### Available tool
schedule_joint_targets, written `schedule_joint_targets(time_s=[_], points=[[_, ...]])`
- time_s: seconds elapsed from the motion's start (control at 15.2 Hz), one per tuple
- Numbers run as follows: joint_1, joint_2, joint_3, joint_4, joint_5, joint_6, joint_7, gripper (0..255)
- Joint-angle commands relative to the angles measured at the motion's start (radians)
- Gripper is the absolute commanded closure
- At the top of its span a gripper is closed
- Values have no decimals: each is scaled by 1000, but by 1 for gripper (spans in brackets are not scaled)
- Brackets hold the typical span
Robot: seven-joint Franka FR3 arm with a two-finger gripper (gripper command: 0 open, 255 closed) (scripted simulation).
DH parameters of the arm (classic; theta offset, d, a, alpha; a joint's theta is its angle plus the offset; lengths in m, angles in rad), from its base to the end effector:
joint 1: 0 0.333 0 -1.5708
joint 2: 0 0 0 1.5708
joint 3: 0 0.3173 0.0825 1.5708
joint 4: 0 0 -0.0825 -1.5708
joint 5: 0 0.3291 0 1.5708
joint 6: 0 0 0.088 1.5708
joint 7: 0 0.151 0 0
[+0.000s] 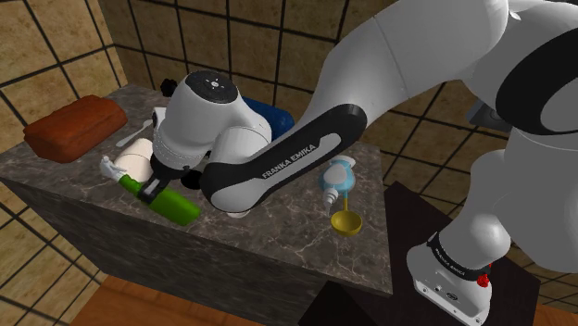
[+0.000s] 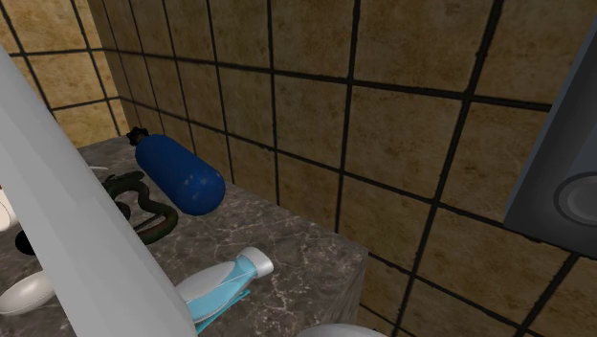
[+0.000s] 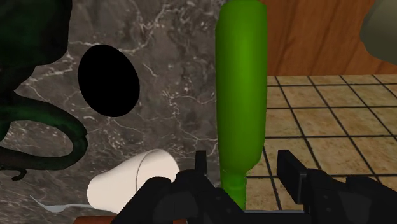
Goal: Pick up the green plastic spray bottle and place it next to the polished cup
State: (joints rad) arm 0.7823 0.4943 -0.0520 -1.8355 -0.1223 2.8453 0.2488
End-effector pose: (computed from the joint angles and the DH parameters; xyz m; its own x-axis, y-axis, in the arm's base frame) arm 0.4929 0.4531 0.3186 0.7163 0.4887 0.4981 0.5683 -0.8228 -0.0100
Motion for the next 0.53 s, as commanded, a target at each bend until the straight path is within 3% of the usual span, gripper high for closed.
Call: schedule_joint_targets(time_s=[0.0,0.26,0.46], points=[[0,0,0,0,0,0,0,0],[0,0,0,0,0,0,0,0],[6,-107,-1,-71,-4,-36,2,0]])
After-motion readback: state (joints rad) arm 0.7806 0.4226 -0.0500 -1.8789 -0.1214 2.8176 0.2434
